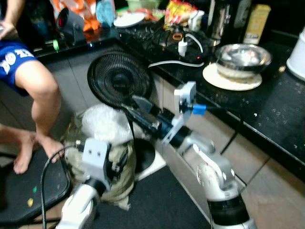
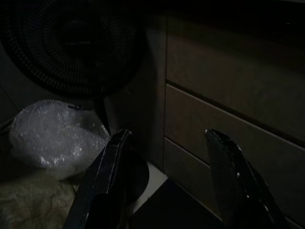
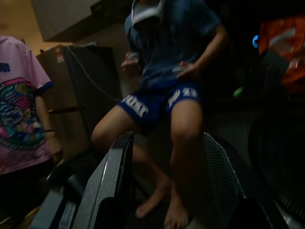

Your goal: Kitchen organization

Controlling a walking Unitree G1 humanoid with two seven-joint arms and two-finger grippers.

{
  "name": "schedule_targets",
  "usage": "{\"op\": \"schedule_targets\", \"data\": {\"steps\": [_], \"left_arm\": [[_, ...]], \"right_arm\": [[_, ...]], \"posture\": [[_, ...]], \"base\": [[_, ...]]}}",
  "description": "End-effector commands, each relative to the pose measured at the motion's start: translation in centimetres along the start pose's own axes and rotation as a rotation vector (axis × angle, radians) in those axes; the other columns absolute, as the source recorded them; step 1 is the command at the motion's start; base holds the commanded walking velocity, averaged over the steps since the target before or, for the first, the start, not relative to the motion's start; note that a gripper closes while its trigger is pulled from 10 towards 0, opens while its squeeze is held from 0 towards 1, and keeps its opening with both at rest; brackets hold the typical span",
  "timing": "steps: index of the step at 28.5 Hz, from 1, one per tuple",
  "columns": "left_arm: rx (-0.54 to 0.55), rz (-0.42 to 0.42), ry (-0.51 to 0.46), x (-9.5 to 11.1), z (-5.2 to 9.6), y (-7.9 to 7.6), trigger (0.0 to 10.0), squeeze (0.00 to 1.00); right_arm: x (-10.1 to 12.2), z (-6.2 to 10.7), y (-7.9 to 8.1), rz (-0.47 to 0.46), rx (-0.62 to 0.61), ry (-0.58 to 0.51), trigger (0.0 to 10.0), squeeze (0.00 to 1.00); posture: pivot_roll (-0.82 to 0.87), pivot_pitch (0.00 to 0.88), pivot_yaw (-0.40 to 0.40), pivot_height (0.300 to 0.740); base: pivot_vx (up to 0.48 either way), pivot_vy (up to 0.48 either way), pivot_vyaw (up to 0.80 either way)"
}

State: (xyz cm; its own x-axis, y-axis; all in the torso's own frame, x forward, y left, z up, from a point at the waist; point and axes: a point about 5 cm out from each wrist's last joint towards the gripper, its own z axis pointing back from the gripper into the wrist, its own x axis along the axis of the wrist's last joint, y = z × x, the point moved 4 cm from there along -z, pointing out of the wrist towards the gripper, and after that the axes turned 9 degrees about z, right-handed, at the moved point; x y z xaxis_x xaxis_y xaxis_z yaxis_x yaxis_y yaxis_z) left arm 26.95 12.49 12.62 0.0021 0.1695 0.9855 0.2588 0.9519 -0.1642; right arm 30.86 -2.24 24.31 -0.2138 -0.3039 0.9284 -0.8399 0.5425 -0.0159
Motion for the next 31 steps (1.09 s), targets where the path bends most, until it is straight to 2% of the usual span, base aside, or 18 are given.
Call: {"op": "schedule_targets", "data": {"steps": [1,5,10,26,31], "left_arm": [[0.017,-0.008,0.02,-0.4,0.2,0.5,10.0,0.0],[0.017,-0.008,0.02,-0.3,0.2,0.5,10.0,0.0],[0.016,-0.005,0.021,-0.4,0.1,0.5,10.0,0.0],[0.012,0.001,0.023,-0.4,0.0,0.5,10.0,0.0],[0.021,-0.003,0.02,-0.3,-0.1,0.5,10.0,0.0]], "right_arm": [[0.3,-0.5,0.5,-0.018,0.016,-0.013,10.0,0.0],[0.4,-0.6,0.4,-0.012,0.01,-0.013,10.0,0.0],[0.3,-1.1,-0.7,-0.005,-0.059,0.012,10.0,0.0],[0.7,-1.4,-1.3,0.001,-0.087,0.019,10.0,0.0],[0.7,-1.4,-1.7,-0.006,-0.1,0.026,10.0,0.0]], "posture": [[0.08,0.0,0.033,0.74],[0.08,0.0,0.033,0.74],[0.08,0.0,0.034,0.74],[0.08,0.0,0.033,0.74],[0.07,0.0,0.018,0.74]], "base": [[0.337,0.0,0.0],[0.338,0.0,0.0],[0.337,0.0,0.0],[0.341,0.0,0.0],[0.127,0.0,-0.78]]}}
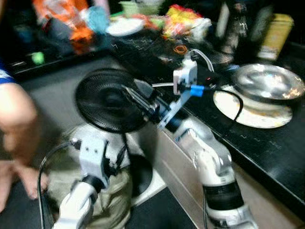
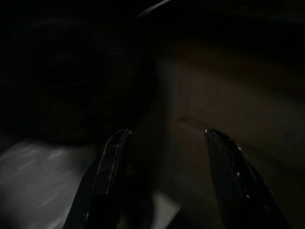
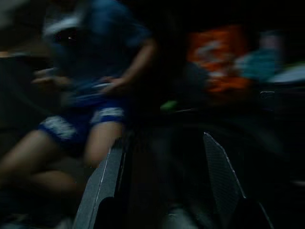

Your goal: Kitchen organization

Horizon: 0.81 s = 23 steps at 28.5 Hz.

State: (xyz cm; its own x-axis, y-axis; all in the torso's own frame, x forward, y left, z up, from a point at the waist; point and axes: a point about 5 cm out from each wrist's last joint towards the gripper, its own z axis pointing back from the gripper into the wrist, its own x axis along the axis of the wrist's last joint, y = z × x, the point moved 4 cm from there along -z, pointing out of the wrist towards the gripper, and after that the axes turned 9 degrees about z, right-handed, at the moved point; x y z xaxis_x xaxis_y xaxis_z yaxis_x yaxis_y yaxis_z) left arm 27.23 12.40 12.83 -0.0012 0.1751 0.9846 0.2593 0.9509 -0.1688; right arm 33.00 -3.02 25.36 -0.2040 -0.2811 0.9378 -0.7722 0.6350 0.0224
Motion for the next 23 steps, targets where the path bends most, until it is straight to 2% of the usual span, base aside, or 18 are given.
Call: {"op": "schedule_targets", "data": {"steps": [1,4,8,11,23], "left_arm": [[0.022,-0.008,0.025,-0.5,0.2,0.5,10.0,0.0],[0.019,-0.017,0.023,-0.5,0.1,0.3,10.0,0.0],[0.017,-0.021,0.023,-0.5,0.1,0.2,10.0,0.0],[0.015,-0.024,0.033,-0.6,0.4,0.3,10.0,0.0],[-0.002,-0.036,0.053,-0.7,0.5,0.4,10.0,0.0]], "right_arm": [[0.0,-0.4,0.6,-0.011,0.021,0.001,10.0,0.0],[-0.1,-0.2,0.1,-0.011,0.015,0.009,10.0,0.0],[-0.6,0.2,-0.1,-0.008,0.004,0.026,10.0,0.0],[-1.4,0.9,-0.2,-0.007,-0.015,0.05,10.0,0.0],[-1.3,1.1,-0.3,-0.005,-0.035,0.047,10.0,0.0]], "posture": [[0.07,0.0,0.018,0.74],[0.04,0.0,0.005,0.74],[0.03,0.0,0.01,0.74],[0.01,0.0,0.045,0.74],[0.0,0.0,0.063,0.74]], "base": [[0.0,0.0,-0.78],[0.0,0.0,-0.78],[0.0,0.0,0.0],[0.0,0.0,0.0],[0.0,0.0,0.0]]}}
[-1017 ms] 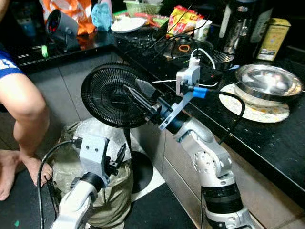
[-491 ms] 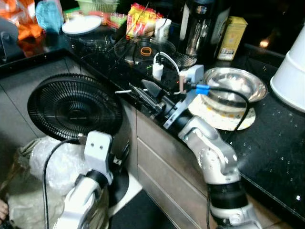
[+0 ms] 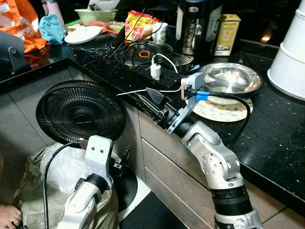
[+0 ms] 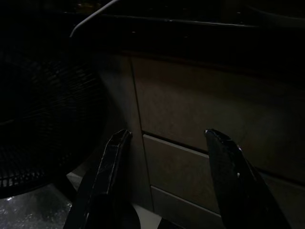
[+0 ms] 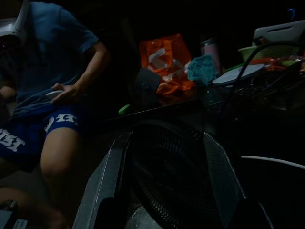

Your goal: Kitchen organization

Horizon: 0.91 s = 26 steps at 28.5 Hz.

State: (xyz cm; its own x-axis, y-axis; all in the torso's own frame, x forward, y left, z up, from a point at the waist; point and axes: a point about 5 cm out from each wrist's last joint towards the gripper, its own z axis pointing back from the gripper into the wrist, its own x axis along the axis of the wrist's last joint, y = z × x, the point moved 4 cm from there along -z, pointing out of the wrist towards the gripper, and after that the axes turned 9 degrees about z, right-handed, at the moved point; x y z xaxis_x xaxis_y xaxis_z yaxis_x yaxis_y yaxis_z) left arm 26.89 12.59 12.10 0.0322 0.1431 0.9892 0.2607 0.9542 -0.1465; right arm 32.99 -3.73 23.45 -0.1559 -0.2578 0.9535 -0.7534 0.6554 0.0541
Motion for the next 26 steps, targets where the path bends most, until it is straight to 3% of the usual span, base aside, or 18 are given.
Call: {"op": "schedule_targets", "data": {"steps": [1,17,26], "left_arm": [[0.001,-0.014,0.012,0.0,0.1,0.2,10.0,0.0],[0.005,-0.006,0.013,0.2,0.1,0.3,10.0,0.0],[0.012,-0.011,0.006,0.2,-0.5,0.3,10.0,0.0]], "right_arm": [[0.3,0.0,0.2,0.017,0.0,-0.004,10.0,0.0],[1.4,-0.6,0.0,0.035,0.001,-0.022,10.0,0.0],[1.9,-1.4,-0.4,0.101,0.005,-0.014,10.0,0.0]], "posture": [[0.01,0.0,0.06,0.74],[0.05,0.0,0.068,0.74],[0.08,0.0,0.039,0.74]], "base": [[0.0,0.0,0.0],[0.0,0.0,0.0],[0.0,0.0,-0.71]]}}
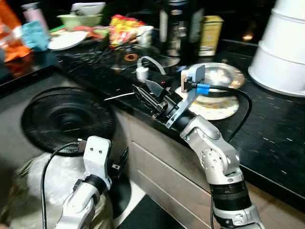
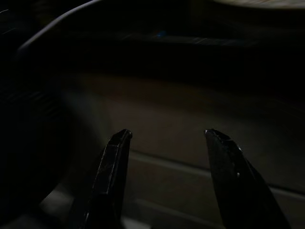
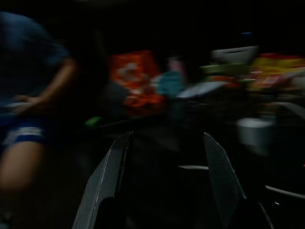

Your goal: Kitchen organization

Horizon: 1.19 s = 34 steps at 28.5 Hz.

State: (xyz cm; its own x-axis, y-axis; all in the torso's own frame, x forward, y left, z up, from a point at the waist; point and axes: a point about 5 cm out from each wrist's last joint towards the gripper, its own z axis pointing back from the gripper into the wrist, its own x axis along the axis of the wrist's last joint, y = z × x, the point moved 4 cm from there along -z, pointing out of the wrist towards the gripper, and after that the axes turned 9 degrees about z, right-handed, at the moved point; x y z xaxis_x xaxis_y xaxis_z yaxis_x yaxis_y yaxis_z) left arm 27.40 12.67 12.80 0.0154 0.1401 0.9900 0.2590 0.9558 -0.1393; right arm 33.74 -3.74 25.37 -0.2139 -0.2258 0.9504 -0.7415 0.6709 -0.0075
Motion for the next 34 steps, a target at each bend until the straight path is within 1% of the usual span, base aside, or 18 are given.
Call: {"op": "schedule_targets", "data": {"steps": [1,5,8,9,11,12,14,15,16,18,20,23,25,27,29,31,32,34], "left_arm": [[0.01,-0.004,0.022,-0.5,0.0,0.2,10.0,0.0],[0.009,-0.003,0.021,-0.6,-0.1,0.1,10.0,0.0],[0.009,-0.003,0.02,-0.6,-0.3,0.1,10.0,0.0],[0.009,-0.003,0.019,-0.6,-0.3,0.1,10.0,0.0],[0.009,-0.004,0.019,-0.5,-0.3,0.1,10.0,0.0],[0.012,-0.009,0.013,-0.5,-0.4,0.1,10.0,0.0],[0.012,-0.009,0.013,-0.5,-0.4,0.1,10.0,0.0],[0.016,-0.013,0.007,-0.4,-0.5,0.1,10.0,0.0],[0.017,-0.014,0.005,-0.4,-0.6,0.1,10.0,0.0],[0.027,-0.02,-0.001,-0.3,-0.6,0.2,10.0,0.0],[0.036,-0.026,-0.003,-0.3,-0.7,0.3,10.0,0.0],[0.04,-0.028,-0.004,-0.3,-0.8,0.3,10.0,0.0],[0.04,-0.028,-0.004,-0.3,-0.8,0.3,10.0,0.0],[0.043,-0.028,-0.004,-0.3,-0.9,0.2,10.0,0.0],[0.045,-0.026,-0.006,-0.4,-0.9,0.2,10.0,0.0],[0.048,-0.025,-0.007,-0.4,-0.9,0.2,10.0,0.0],[0.048,-0.025,-0.007,-0.4,-0.9,0.2,10.0,0.0],[0.05,-0.024,-0.008,-0.4,-1.0,0.3,10.0,0.0]], "right_arm": [[0.2,-0.4,0.0,0.036,0.005,0.001,10.0,0.0],[0.2,-0.9,0.0,0.12,0.015,0.033,10.0,0.0],[-0.3,-1.4,-0.6,0.205,-0.014,0.095,10.0,0.0],[-0.3,-1.6,-0.8,0.224,-0.026,0.106,10.0,0.0],[-0.3,-1.7,-1.0,0.234,-0.034,0.11,10.0,0.0],[-0.2,-2.3,-1.4,0.351,-0.034,0.136,10.0,0.0],[-0.2,-2.3,-1.4,0.351,-0.034,0.136,10.0,0.0],[0.0,-2.7,-1.6,0.404,-0.029,0.146,10.0,0.0],[0.0,-2.8,-1.6,0.405,-0.029,0.146,10.0,0.0],[0.0,-3.4,-2.0,0.485,-0.043,0.179,10.0,0.0],[-0.3,-3.9,-2.6,0.591,-0.065,0.229,10.0,0.0],[-0.8,-4.8,-3.2,0.677,-0.076,0.296,10.0,0.0],[-0.9,-5.0,-3.3,0.692,-0.076,0.314,10.0,0.0],[-1.1,-5.4,-3.6,0.738,-0.07,0.351,10.0,0.0],[-1.0,-5.8,-4.1,0.754,-0.068,0.379,10.0,0.0],[-0.8,-6.0,-4.9,0.784,-0.076,0.424,10.0,0.0],[-0.8,-6.0,-4.9,0.784,-0.076,0.424,10.0,0.0],[-0.5,-5.9,-6.2,0.781,-0.093,0.488,10.0,0.0]], "posture": [[0.08,0.0,0.039,0.74],[0.09,0.0,0.028,0.74],[0.09,0.0,0.022,0.74],[0.09,0.0,0.022,0.74],[0.09,0.0,0.022,0.74],[0.09,0.0,0.016,0.74],[0.09,0.0,0.016,0.74],[0.09,0.0,0.011,0.74],[0.09,0.0,0.011,0.74],[0.09,0.0,0.01,0.74],[0.1,0.0,0.002,0.74],[0.11,0.0,-0.008,0.74],[0.11,0.0,-0.009,0.74],[0.12,0.0,-0.015,0.74],[0.12,0.0,-0.02,0.74],[0.12,0.0,-0.023,0.74],[0.12,0.0,-0.023,0.74],[0.11,0.0,-0.026,0.74]], "base": [[0.0,0.0,-0.48],[0.0,0.0,0.0],[0.0,0.0,0.0],[0.0,0.0,0.0],[0.0,0.0,0.0],[0.0,0.0,0.0],[0.0,0.0,0.0],[0.0,0.0,0.0],[0.0,0.0,0.0],[0.0,0.0,0.0],[0.0,0.0,0.0],[0.0,0.0,0.0],[0.0,0.0,0.0],[0.0,0.0,0.0],[0.0,0.0,0.0],[0.0,0.0,0.0],[0.0,0.0,0.0],[0.0,0.0,0.0]]}}
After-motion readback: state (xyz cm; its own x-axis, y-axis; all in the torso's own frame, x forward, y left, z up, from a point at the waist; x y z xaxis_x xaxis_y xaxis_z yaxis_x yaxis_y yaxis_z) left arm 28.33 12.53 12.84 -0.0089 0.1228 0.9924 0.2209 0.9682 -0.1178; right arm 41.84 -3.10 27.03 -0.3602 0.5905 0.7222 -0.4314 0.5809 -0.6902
